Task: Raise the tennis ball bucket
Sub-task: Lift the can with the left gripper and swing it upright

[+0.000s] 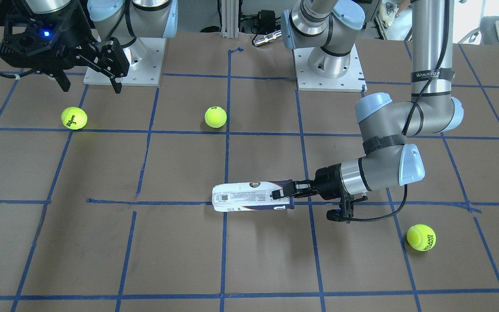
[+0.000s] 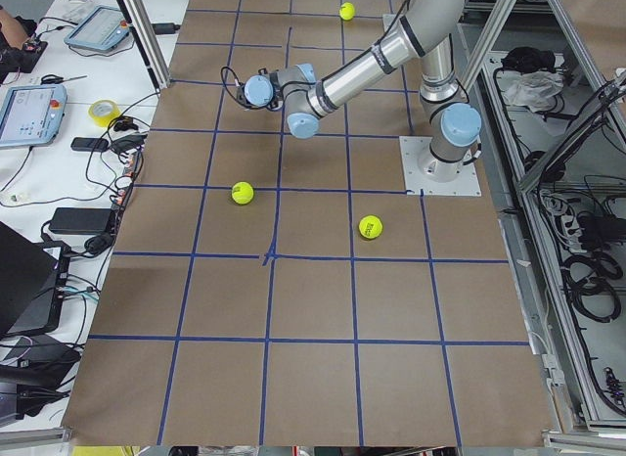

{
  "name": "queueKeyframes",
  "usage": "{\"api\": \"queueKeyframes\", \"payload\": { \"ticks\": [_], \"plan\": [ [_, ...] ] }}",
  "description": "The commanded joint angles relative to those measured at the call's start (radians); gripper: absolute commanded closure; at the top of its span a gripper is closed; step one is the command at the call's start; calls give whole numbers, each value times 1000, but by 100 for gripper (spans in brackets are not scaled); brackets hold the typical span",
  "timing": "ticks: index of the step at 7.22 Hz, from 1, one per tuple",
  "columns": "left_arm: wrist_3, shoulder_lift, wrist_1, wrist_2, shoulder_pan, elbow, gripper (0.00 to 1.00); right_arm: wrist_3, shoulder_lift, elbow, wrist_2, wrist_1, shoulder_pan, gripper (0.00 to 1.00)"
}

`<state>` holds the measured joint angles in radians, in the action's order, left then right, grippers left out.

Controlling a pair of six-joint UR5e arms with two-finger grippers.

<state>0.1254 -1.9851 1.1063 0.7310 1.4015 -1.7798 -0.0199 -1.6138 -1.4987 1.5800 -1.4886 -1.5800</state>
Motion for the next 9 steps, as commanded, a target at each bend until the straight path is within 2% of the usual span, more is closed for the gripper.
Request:
{"api": "queueKeyframes", "payload": {
  "ticks": [1, 3, 5, 9],
  "plan": [
    [185, 29, 13, 86, 23, 168, 100, 0, 0, -2, 0, 1, 0, 0],
    [136, 28, 13, 366, 121, 302, 100, 0, 0, -2, 0, 1, 0, 0],
    [-40, 22, -35, 647, 172, 330, 100, 0, 0, -2, 2, 2, 0, 0],
    [-53, -11, -51, 709, 232, 324, 100, -2, 0, -2, 2, 2, 0, 0]
  ]
}}
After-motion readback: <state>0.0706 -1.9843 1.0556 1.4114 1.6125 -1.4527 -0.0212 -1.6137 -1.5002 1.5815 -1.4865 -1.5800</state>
